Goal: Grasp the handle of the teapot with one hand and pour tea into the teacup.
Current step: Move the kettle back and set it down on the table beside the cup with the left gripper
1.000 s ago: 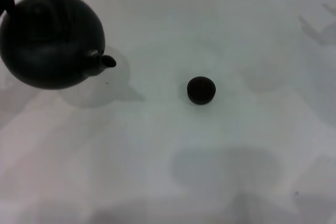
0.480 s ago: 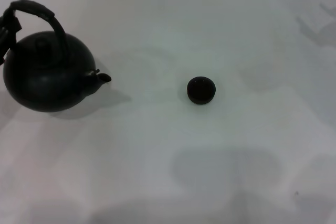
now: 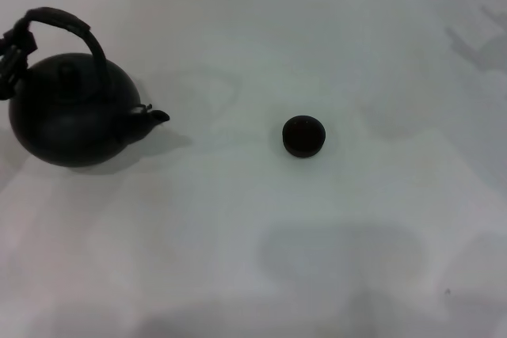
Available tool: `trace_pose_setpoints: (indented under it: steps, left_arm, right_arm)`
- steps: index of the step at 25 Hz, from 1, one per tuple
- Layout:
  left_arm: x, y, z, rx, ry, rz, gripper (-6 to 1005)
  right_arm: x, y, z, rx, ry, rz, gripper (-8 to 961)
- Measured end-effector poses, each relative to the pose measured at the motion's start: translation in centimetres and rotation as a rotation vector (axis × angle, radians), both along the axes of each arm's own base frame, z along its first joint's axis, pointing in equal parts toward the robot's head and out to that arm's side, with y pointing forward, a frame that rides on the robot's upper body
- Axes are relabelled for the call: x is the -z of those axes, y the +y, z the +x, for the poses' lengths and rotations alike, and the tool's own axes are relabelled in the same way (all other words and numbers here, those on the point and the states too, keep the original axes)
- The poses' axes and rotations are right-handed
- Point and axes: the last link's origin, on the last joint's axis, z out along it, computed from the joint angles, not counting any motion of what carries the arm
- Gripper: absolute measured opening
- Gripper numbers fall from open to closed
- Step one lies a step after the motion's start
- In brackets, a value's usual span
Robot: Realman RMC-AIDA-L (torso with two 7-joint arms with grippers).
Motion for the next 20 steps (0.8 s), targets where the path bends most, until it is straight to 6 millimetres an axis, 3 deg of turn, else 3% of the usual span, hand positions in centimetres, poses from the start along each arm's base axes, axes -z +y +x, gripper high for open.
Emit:
trace_pose_setpoints:
  steps: [20]
  left_arm:
    - [1.3,0.4,-0.7,0.015,0.077,-0.005,118]
  right_arm:
    - [-0.3,0.2,-0.2,-0.008,-0.006,0.003,844]
